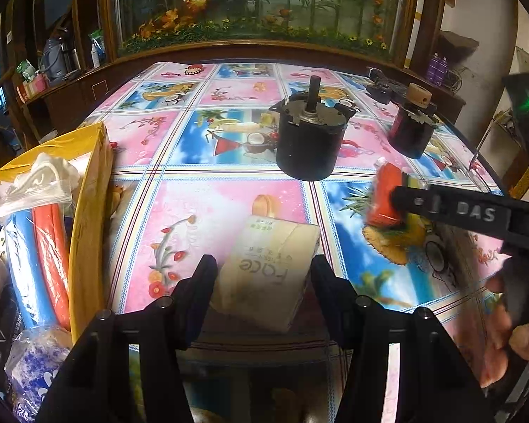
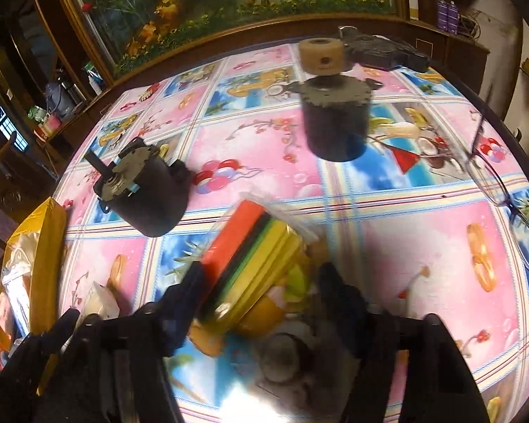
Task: Organize soft objects
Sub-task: 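Lift the Face tissue pack and striped sticks above the table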
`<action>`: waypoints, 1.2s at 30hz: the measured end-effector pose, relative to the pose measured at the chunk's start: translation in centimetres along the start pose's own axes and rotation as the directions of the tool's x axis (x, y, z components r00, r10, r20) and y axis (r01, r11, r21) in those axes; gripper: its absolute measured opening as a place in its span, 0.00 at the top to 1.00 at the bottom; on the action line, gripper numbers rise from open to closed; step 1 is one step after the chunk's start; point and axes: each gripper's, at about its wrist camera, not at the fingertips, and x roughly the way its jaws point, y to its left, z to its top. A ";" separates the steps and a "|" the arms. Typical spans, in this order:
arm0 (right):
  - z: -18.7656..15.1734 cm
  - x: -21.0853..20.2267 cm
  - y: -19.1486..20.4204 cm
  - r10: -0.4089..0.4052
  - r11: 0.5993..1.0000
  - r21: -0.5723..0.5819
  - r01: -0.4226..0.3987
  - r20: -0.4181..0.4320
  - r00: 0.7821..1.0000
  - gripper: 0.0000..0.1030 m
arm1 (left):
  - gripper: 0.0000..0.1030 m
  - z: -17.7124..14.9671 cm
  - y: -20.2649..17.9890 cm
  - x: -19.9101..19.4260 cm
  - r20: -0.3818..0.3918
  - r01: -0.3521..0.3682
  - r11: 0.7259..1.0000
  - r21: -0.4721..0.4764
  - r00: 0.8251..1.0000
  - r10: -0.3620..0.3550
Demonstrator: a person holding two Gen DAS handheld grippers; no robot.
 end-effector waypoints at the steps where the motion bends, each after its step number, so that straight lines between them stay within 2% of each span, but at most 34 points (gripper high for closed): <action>1: 0.1 -0.3 -0.5 -0.015 1.000 0.008 0.015 0.012 1.000 0.42 | 0.47 0.0 -0.1 0.0 -0.002 -0.001 1.000 0.001 1.000 0.001; 3: 0.2 -0.9 -1.2 -0.029 0.999 0.026 0.028 0.034 0.999 0.42 | 0.47 0.0 -0.2 0.1 -0.003 -0.006 1.000 0.005 1.000 0.006; 6: 0.4 -0.7 -1.6 0.078 0.995 0.060 -0.079 0.028 0.997 0.39 | 0.47 -0.1 -0.3 0.1 -0.002 -0.010 1.000 0.009 1.000 0.011; 8: 0.5 -0.1 -0.6 0.098 0.995 0.036 -0.098 0.017 0.995 0.35 | 0.47 -0.1 -0.3 0.1 -0.003 -0.009 1.000 0.007 1.000 0.010; 10: 0.4 0.6 0.7 0.081 0.997 0.002 -0.081 0.000 0.997 0.35 | 0.47 -0.1 -0.4 0.1 -0.004 -0.009 1.000 0.007 1.000 0.009; 13: 0.3 1.1 1.9 0.011 0.999 -0.047 -0.011 0.001 1.000 0.35 | 0.47 -0.1 -0.5 0.2 -0.004 -0.013 1.000 0.012 1.000 0.013; 15: 0.2 1.2 2.2 -0.019 0.998 -0.065 0.019 0.008 1.000 0.39 | 0.47 -0.2 -0.6 0.3 -0.006 -0.017 1.000 0.018 1.000 0.017; 17: 0.1 1.2 2.2 -0.051 0.995 -0.086 0.052 0.014 0.999 0.52 | 0.48 -0.2 -0.7 0.2 0.000 -0.018 1.000 0.024 1.000 0.018; 20: 0.0 0.9 1.7 -0.044 0.996 -0.080 0.045 0.018 0.999 0.59 | 0.50 -0.2 -0.7 0.2 0.006 -0.015 1.000 0.024 1.000 0.015; 24: -0.3 0.2 1.5 -0.014 0.997 -0.076 0.017 0.037 0.999 0.60 | 0.51 -0.1 -0.6 -0.1 0.022 -0.008 1.000 0.018 1.000 0.007; 27: -0.4 -1.1 1.8 0.037 0.996 -0.081 -0.031 0.085 0.996 0.60 | 0.51 0.0 -0.5 -0.5 0.037 0.003 1.000 0.014 0.999 -0.003; 29: -0.6 -1.9 2.3 0.042 0.994 -0.101 -0.031 0.115 0.992 0.60 | 0.51 0.1 -0.6 -0.7 0.050 0.008 1.000 0.015 0.999 -0.009; 36: -1.5 -3.0 3.9 0.102 0.987 -0.137 -0.083 0.142 0.985 0.60 | 0.51 0.2 -0.7 -1.5 0.093 0.009 1.000 0.014 0.996 -0.010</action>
